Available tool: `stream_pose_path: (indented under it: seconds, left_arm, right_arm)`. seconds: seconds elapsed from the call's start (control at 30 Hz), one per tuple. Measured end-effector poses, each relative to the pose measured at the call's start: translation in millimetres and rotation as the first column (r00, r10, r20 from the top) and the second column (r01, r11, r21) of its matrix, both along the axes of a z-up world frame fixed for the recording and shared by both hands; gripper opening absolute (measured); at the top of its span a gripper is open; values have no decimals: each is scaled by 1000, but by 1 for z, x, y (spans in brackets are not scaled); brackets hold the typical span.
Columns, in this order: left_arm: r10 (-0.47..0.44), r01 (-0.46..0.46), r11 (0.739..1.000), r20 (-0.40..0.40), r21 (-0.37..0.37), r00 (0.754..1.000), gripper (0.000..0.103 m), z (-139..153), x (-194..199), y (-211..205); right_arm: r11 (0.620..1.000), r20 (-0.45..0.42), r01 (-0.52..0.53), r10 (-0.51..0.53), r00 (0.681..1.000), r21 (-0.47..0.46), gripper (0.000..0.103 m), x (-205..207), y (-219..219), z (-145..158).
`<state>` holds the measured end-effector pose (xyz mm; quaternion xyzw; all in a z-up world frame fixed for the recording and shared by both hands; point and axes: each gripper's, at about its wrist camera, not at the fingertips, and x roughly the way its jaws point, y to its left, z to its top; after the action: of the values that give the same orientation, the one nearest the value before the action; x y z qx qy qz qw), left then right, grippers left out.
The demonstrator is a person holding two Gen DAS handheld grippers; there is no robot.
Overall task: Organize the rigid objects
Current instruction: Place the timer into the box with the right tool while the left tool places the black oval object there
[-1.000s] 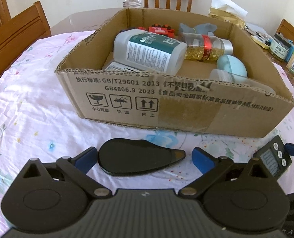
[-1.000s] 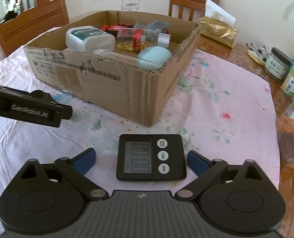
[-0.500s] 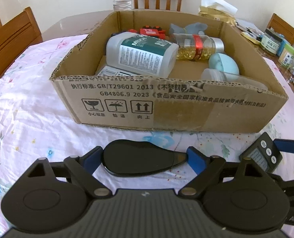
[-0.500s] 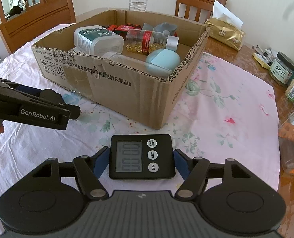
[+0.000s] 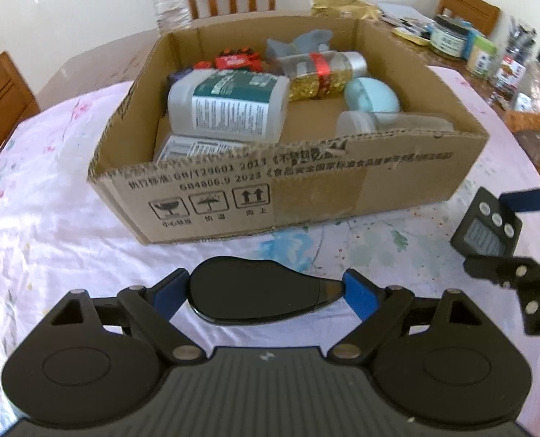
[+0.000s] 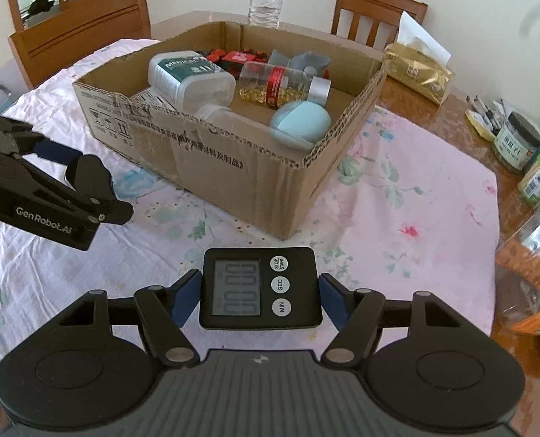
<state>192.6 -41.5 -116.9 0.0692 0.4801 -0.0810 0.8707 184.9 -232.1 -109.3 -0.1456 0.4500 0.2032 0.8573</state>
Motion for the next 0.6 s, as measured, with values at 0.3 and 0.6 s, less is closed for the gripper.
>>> stream_pose_path:
  seconds: [0.3, 0.6]
  left_arm:
    - [-72, 72, 997, 1, -17, 997, 90, 35, -5, 7]
    - [-77, 79, 996, 40, -36, 996, 90, 69, -8, 13]
  right_arm:
    - [994, 84, -97, 93, 992, 46, 74, 4, 0, 65]
    - [986, 92, -112, 101, 991, 122, 74, 75, 30, 70]
